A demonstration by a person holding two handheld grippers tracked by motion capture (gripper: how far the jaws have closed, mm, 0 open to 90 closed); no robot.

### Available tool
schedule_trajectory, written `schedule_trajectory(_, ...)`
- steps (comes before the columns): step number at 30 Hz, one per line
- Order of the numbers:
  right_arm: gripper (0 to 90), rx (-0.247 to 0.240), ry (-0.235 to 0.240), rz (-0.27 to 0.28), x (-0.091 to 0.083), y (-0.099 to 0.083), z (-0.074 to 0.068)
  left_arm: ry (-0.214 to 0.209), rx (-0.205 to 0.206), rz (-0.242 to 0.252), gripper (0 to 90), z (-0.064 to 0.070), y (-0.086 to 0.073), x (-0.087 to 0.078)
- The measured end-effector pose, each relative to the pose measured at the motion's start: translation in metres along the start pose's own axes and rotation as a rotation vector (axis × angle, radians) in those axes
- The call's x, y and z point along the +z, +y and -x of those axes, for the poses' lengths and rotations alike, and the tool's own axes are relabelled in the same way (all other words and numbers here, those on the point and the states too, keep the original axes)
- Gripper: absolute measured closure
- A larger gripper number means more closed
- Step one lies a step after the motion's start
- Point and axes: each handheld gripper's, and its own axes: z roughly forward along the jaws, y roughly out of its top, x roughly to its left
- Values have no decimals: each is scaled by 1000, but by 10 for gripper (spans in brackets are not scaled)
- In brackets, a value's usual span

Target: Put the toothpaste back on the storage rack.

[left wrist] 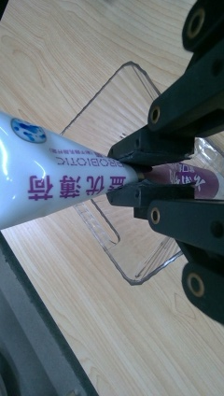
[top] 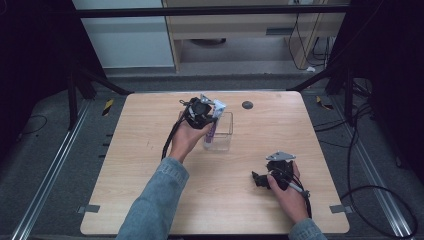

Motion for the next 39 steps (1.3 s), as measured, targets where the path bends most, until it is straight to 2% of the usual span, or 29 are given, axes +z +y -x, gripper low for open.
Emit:
schedule_trajectory(6,4,1,1,0,0,0,0,2,6,-8,797,2,0,3)
schedule_trajectory(19,4,0,1,0,0,0,0,8,-18,-14,792,1,2,4)
schedule_trajectory(24,4,0,1,0,0,0,0,10,-14,-19,791,3,4,7)
schedule_trajectory(27,4,1,1,0,0,0,0,15,4,-25,789,7,7,11)
schedule_trajectory(39,4,-2,1,0,0,0,0,7,7,-55,788,10,18,26)
